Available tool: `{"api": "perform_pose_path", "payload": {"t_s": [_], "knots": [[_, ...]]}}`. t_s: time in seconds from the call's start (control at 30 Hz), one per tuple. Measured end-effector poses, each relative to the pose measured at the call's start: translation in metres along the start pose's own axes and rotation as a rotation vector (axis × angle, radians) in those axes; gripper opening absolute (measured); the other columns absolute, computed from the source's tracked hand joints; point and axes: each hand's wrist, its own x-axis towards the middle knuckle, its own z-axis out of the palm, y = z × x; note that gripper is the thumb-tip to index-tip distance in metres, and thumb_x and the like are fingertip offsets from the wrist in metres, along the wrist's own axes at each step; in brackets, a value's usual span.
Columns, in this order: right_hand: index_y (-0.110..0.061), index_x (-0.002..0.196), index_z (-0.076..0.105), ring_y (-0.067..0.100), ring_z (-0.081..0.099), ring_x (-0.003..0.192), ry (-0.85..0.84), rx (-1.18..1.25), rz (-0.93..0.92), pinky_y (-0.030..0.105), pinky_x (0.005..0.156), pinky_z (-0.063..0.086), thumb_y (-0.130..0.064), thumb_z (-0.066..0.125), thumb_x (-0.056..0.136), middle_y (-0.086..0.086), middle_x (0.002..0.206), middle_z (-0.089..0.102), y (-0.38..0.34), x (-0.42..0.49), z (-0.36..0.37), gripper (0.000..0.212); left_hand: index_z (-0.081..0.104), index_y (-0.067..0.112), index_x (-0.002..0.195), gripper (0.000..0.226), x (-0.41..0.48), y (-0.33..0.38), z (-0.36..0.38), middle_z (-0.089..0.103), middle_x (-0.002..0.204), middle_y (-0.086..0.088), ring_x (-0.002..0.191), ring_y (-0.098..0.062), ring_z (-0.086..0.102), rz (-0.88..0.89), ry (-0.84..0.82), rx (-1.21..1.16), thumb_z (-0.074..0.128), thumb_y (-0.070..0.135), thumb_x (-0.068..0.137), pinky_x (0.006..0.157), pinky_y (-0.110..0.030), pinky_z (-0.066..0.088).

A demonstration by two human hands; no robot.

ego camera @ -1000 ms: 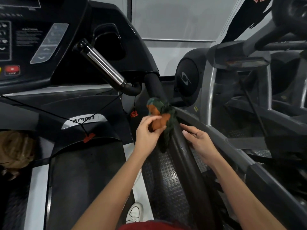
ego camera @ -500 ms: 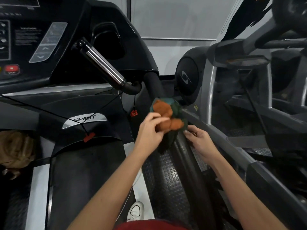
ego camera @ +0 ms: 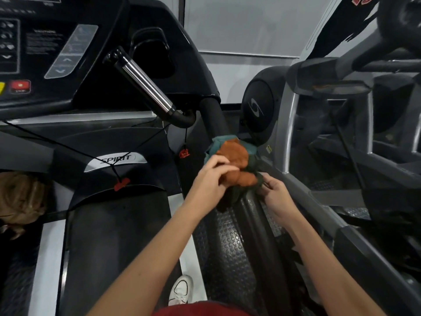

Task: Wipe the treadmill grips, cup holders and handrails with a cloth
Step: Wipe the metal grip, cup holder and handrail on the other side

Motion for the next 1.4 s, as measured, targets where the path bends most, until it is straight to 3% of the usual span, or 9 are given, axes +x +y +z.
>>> {"api": "perform_pose_path", "payload": {"t_s": [0.17, 0.43, 0.57, 0.7, 0.9, 1.03, 1.17, 1.3, 1.4], "knots": [[-0.019, 0.118, 0.058, 0.01, 0.06, 0.105, -0.004, 0.009, 0.026, 0.024, 0.093, 0.048, -0.008, 0.051, 0.092, -0.007, 0.111, 0.062, -0.002, -0.001, 0.0, 0.028, 0.04, 0.014, 0.14, 0.067, 0.034, -0.002, -0.016, 0.026, 0.144, -0.001, 0.134, -0.013, 0.025, -0.222, -0.052, -0.011, 0.07, 0.029, 0.081, 0.099, -0.009, 0.013], [-0.005, 0.105, 0.063, 0.024, 0.061, 0.1, 0.0, 0.005, -0.008, 0.038, 0.091, 0.049, 0.01, 0.049, 0.088, 0.018, 0.108, 0.064, 0.007, 0.001, -0.002, 0.026, 0.073, 0.01, 0.091, 0.027, -0.025, -0.002, 0.014, 0.049, 0.095, 0.009, 0.095, -0.001, 0.05, 0.024, 0.084, -0.122, 0.068, -0.005, 0.069, 0.09, -0.006, 0.035], [-0.015, 0.103, 0.064, 0.008, 0.062, 0.096, 0.032, 0.034, 0.003, 0.02, 0.086, 0.05, -0.001, 0.049, 0.092, 0.008, 0.111, 0.061, 0.003, 0.001, 0.003, 0.023, 0.067, 0.011, 0.112, 0.039, -0.002, -0.006, 0.007, 0.046, 0.106, 0.004, 0.103, 0.001, 0.043, -0.062, 0.117, -0.159, 0.071, 0.0, 0.074, 0.094, -0.006, 0.034], [-0.012, 0.12, 0.059, 0.014, 0.058, 0.112, 0.034, 0.016, 0.026, 0.027, 0.099, 0.044, -0.007, 0.051, 0.092, -0.006, 0.115, 0.062, 0.0, -0.001, 0.003, 0.029, 0.041, 0.024, 0.139, 0.06, 0.019, -0.016, -0.001, 0.035, 0.127, 0.004, 0.104, 0.008, 0.044, -0.33, 0.08, -0.405, 0.067, 0.019, 0.085, 0.085, 0.001, 0.034], [-0.017, 0.119, 0.058, 0.013, 0.058, 0.11, 0.054, 0.017, 0.035, 0.028, 0.102, 0.043, -0.008, 0.051, 0.093, -0.006, 0.113, 0.062, -0.001, -0.003, 0.005, 0.029, 0.058, 0.006, 0.123, 0.038, -0.009, -0.025, 0.029, 0.066, 0.114, -0.009, 0.109, -0.022, 0.061, -0.68, 0.283, -0.922, 0.056, -0.005, 0.087, 0.103, -0.041, 0.044], [-0.014, 0.121, 0.059, 0.017, 0.058, 0.114, 0.068, 0.013, 0.042, 0.033, 0.103, 0.043, -0.009, 0.051, 0.093, -0.003, 0.117, 0.062, -0.001, -0.004, 0.005, 0.029, 0.068, 0.013, 0.102, 0.035, -0.029, -0.014, 0.029, 0.062, 0.11, -0.016, 0.101, -0.02, 0.06, -0.504, 0.307, -0.79, 0.065, -0.01, 0.076, 0.092, -0.023, 0.048], [-0.009, 0.123, 0.057, 0.022, 0.056, 0.117, 0.058, 0.006, 0.038, 0.037, 0.105, 0.041, -0.008, 0.05, 0.093, 0.007, 0.124, 0.058, 0.0, -0.004, 0.006, 0.031, 0.056, 0.027, 0.118, 0.05, -0.011, -0.014, 0.021, 0.051, 0.116, 0.005, 0.107, 0.005, 0.05, -0.255, 0.265, -0.55, 0.068, -0.001, 0.078, 0.094, -0.009, 0.039], [-0.014, 0.121, 0.058, 0.018, 0.056, 0.117, 0.061, -0.006, 0.04, 0.035, 0.105, 0.041, -0.01, 0.051, 0.093, 0.0, 0.122, 0.06, -0.001, -0.005, 0.005, 0.03, 0.058, 0.016, 0.124, 0.037, 0.009, -0.018, 0.021, 0.053, 0.125, 0.003, 0.113, -0.007, 0.053, -0.448, 0.277, -0.664, 0.062, 0.014, 0.088, 0.098, -0.016, 0.043], [-0.02, 0.118, 0.059, 0.017, 0.056, 0.116, 0.06, -0.002, 0.048, 0.035, 0.105, 0.041, -0.01, 0.051, 0.093, -0.004, 0.117, 0.061, -0.001, -0.005, 0.005, 0.028, 0.06, 0.018, 0.115, 0.022, 0.012, -0.015, 0.027, 0.066, 0.108, 0.001, 0.104, -0.014, 0.061, -0.637, 0.285, -0.988, 0.051, 0.017, 0.094, 0.093, -0.026, 0.048]]}}
